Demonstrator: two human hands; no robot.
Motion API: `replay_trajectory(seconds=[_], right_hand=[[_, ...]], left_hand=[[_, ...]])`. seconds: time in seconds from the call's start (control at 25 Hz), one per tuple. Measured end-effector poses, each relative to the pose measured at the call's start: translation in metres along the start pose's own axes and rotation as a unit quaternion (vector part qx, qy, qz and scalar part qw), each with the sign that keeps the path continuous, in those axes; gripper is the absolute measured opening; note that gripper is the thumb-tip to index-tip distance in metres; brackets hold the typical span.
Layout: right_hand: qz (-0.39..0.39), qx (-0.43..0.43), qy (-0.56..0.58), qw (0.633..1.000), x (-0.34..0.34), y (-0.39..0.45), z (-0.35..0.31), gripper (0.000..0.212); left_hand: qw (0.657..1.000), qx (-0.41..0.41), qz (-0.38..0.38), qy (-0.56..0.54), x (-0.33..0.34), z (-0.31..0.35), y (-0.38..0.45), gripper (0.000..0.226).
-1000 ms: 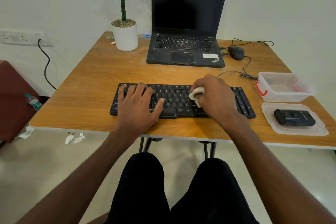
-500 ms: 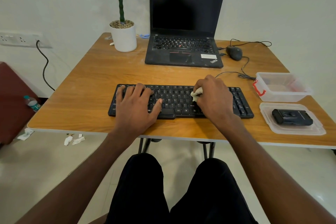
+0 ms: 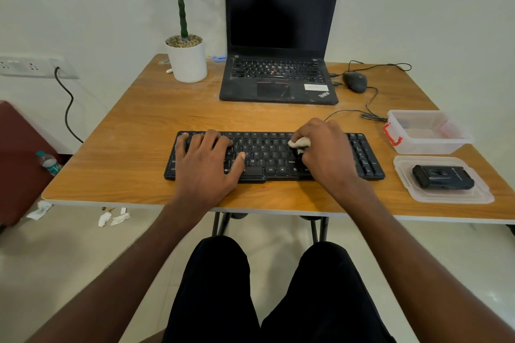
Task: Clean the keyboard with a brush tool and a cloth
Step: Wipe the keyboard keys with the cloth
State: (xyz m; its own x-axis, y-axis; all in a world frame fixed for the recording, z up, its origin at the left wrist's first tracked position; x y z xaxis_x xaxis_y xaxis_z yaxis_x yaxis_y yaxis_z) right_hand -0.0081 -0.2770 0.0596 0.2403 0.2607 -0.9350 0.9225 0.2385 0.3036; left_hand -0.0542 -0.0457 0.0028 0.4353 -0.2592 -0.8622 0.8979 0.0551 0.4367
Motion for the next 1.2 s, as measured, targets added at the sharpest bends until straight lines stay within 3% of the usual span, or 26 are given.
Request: replay_trajectory(seconds=[0.08,0.24,0.4,0.64,0.88,1.0,1.2], right_hand=[[-0.033,-0.066,0.011,0.997,0.008,-0.009,-0.008,0.039],[0.002,0.009,0.025,1.000,0.001,-0.002,0.012,0.037],[-0.027,-0.040,0.080,0.996,0.007,-0.015,0.002,0.044],[-0.002,0.059,-0.013,0.998,-0.009,-0.019,0.028,0.032],[0.043,0.021,0.071,0.996,0.001,-0.011,0.014,0.040],[-0.010,-0.003,0.041,0.999,0.005,-0.009,0.009,0.039],[0.012,0.054,0.008,0.998,0.001,-0.003,0.028,0.036]], left_hand=[[1.000,0.001,0.002,0.000,0.000,0.000,0.000,0.053],[1.000,-0.004,0.001,0.004,-0.001,0.001,0.000,0.053],[1.000,-0.001,0.006,-0.001,-0.002,0.000,-0.001,0.053],[1.000,-0.004,-0.004,0.010,-0.002,0.001,-0.001,0.054],[0.998,0.027,-0.004,-0.049,0.005,0.038,-0.002,0.048],[0.997,0.044,-0.036,-0.049,0.019,0.051,-0.004,0.051],[0.998,0.040,-0.032,-0.031,0.022,0.049,-0.007,0.051]])
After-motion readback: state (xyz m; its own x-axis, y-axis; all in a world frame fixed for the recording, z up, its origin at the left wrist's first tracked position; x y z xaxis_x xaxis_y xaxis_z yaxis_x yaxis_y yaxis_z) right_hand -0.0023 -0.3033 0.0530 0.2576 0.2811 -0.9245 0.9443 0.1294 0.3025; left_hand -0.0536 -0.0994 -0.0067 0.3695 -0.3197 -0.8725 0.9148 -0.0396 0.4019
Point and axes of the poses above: each hand's wrist, its own y-axis towards the middle knuckle, its own x-axis out of the palm, z = x × y, the point moved 2 cm from there along y, towards the middle knuckle, and after that the axes turned 6 degrees about -y, right-handed, at the moved point
